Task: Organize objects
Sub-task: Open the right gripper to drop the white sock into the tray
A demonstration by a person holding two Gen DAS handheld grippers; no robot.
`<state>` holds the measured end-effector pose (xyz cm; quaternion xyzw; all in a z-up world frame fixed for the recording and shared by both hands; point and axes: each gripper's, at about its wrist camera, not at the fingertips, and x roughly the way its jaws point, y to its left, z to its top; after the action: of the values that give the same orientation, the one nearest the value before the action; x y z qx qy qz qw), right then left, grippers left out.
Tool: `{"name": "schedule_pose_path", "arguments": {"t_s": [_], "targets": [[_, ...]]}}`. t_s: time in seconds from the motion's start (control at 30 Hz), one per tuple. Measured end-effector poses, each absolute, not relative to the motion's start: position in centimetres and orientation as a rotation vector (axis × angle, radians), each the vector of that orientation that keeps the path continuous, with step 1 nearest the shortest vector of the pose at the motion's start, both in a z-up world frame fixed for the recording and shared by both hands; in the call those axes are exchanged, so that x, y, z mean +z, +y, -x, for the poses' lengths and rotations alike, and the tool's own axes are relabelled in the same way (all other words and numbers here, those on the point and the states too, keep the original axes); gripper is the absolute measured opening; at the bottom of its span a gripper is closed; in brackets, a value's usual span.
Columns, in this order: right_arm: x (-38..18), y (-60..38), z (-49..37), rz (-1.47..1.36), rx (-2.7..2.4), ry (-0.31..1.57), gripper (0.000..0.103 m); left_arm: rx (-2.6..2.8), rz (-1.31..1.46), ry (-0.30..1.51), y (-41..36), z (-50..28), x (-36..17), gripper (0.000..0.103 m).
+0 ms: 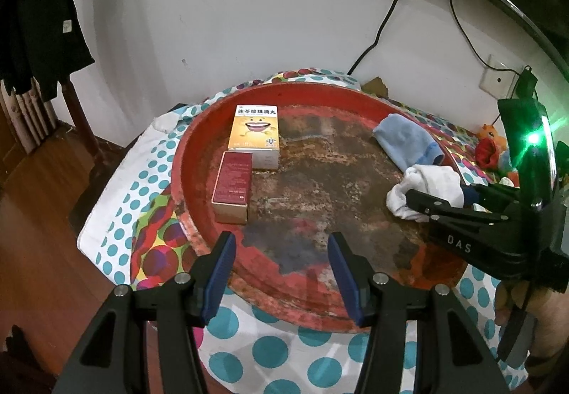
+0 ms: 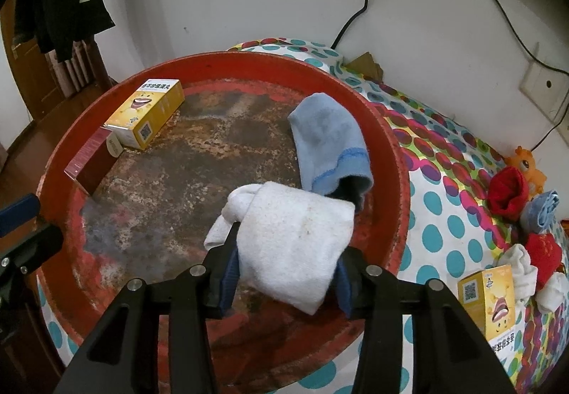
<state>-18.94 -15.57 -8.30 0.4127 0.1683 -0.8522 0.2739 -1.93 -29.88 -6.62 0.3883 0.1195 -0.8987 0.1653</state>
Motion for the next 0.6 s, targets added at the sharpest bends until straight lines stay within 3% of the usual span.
{"name": "schedule_pose_path", "arguments": {"t_s": [0.13, 0.6], "targets": [[-8.1, -15.2, 18.7, -1.091, -2.301, 0.434, 0.059, -2.562, -1.11, 0.355, -29.9, 1.9, -6.7, 0.055], [-5.5, -11.1, 16.6, -1.007, -2.316, 0.328, 0.066, -2.577, -1.135, 0.349, -29.1, 2.1, -7.0, 0.055]]}}
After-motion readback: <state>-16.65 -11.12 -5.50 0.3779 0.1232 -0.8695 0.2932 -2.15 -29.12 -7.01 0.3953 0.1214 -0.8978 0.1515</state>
